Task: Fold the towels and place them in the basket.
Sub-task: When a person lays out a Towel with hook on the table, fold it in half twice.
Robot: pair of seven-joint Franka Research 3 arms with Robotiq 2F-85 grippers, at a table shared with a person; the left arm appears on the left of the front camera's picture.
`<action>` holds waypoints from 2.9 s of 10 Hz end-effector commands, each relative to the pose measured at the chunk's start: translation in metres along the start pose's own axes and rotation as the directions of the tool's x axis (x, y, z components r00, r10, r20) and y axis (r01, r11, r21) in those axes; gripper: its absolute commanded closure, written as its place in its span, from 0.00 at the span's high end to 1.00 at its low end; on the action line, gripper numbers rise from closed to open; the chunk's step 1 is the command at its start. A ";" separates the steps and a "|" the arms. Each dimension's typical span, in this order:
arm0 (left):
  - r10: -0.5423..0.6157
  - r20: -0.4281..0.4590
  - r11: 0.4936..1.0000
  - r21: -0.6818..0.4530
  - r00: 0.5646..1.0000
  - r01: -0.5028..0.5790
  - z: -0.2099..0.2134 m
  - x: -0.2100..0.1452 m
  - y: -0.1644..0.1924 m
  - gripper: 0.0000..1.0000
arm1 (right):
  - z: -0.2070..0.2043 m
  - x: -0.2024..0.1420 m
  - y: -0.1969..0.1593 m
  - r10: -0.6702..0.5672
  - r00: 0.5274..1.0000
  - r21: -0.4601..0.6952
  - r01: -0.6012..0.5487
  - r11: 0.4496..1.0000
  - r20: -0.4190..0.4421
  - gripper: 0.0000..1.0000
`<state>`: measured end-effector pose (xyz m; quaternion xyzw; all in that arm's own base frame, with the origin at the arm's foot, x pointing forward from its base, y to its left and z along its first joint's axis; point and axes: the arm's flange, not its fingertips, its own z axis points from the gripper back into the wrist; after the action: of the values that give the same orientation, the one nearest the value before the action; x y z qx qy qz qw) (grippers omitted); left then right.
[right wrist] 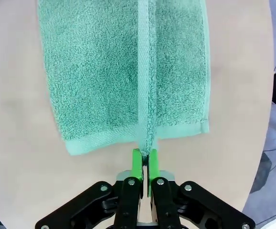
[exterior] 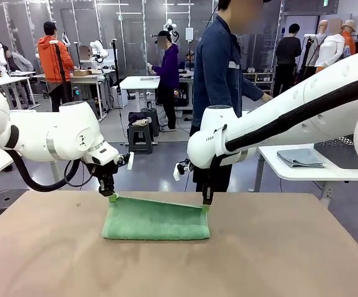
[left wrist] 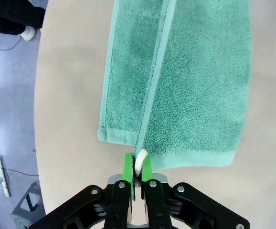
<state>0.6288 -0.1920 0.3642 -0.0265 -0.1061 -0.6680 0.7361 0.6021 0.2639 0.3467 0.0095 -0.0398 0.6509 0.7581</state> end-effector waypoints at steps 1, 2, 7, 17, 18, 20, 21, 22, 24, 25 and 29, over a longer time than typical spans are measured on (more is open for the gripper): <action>0.006 -0.007 1.000 -0.027 1.000 -0.006 0.001 -0.001 0.013 0.08 | -0.002 -0.005 -0.009 0.019 1.000 -0.004 -0.019 1.000 0.011 0.06; 0.001 -0.007 1.000 -0.031 1.000 -0.001 0.000 -0.002 0.013 0.08 | -0.003 -0.006 -0.009 0.017 1.000 -0.012 -0.017 1.000 0.013 0.06; -0.027 -0.022 0.999 -0.042 0.999 0.026 0.015 -0.009 0.007 0.52 | 0.019 -0.007 -0.006 0.043 0.998 -0.022 -0.043 0.999 0.042 0.50; -0.182 0.204 0.974 -0.093 0.962 0.205 0.142 0.001 -0.125 1.00 | 0.117 -0.022 0.121 -0.325 0.900 -0.093 0.364 0.927 0.290 1.00; -0.194 0.242 0.972 -0.084 0.951 0.220 0.148 -0.011 -0.122 1.00 | 0.125 -0.037 0.117 -0.482 0.781 -0.061 0.547 0.835 0.398 1.00; -0.211 0.300 0.967 -0.076 0.930 0.244 0.153 -0.031 -0.108 1.00 | 0.133 -0.059 0.103 -0.678 0.546 0.059 0.756 0.652 0.493 1.00; -0.208 0.321 0.966 -0.083 0.924 0.246 0.152 -0.039 -0.102 1.00 | 0.135 -0.060 0.099 -0.753 0.494 0.139 0.789 0.598 0.436 1.00; -0.205 0.333 0.965 -0.089 0.920 0.247 0.150 -0.045 -0.097 1.00 | 0.138 -0.056 0.095 -0.815 0.449 0.153 0.835 0.529 0.366 1.00; -0.210 0.346 0.962 -0.093 0.914 0.256 0.149 -0.051 -0.090 1.00 | 0.132 -0.044 0.091 -0.908 0.372 0.271 0.869 0.414 0.194 1.00; -0.221 0.354 0.960 -0.084 0.909 0.266 0.149 -0.051 -0.087 1.00 | 0.122 -0.043 0.088 -0.941 0.318 0.304 0.891 0.337 0.113 1.00; -0.248 0.441 0.947 -0.077 0.862 0.312 0.156 -0.064 -0.074 1.00 | 0.106 -0.057 0.072 -0.988 0.146 0.476 0.866 0.156 0.057 1.00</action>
<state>0.5240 -0.1177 0.4933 -0.1744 -0.2049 -0.7489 0.6056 0.5141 0.2134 0.4427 0.2461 -0.0414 0.0280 0.9680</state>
